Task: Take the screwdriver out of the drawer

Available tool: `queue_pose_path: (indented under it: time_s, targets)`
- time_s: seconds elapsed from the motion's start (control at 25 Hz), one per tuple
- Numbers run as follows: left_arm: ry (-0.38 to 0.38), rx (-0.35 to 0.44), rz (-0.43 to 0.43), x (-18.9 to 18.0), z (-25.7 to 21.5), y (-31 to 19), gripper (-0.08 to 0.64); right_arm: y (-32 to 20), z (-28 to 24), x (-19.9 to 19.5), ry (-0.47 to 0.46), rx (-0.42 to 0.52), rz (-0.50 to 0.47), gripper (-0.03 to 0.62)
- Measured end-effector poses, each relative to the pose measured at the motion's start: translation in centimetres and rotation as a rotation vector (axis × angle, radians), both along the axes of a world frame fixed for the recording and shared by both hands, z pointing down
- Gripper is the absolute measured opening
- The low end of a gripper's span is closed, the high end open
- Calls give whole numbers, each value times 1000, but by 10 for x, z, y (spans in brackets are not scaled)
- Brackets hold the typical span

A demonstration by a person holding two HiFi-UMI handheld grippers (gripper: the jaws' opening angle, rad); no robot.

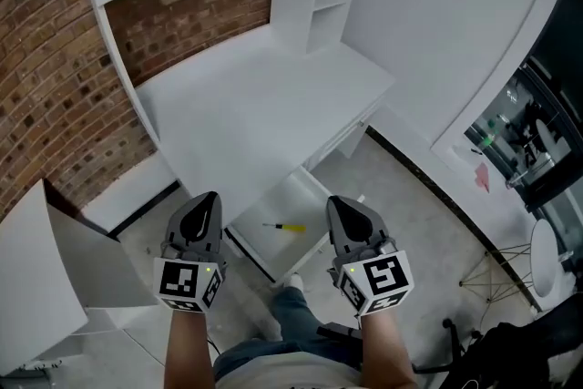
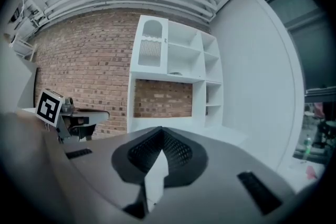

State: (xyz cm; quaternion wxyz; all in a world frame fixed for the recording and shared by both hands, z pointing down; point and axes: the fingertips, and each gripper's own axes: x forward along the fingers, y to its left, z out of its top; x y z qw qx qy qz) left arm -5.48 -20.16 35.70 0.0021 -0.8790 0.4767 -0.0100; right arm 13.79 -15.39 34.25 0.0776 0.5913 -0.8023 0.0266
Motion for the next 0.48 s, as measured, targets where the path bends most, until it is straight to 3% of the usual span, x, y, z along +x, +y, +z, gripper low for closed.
queue_pose_path:
  time_s: [0.2, 0.48]
  targets:
    - [-14, -38, -75, 22, 17, -51, 14, -60, 36, 31, 8, -105, -88, 19]
    - [-30, -102, -192, 30, 42, -90, 14, -117, 94, 41, 30, -296, -279, 215]
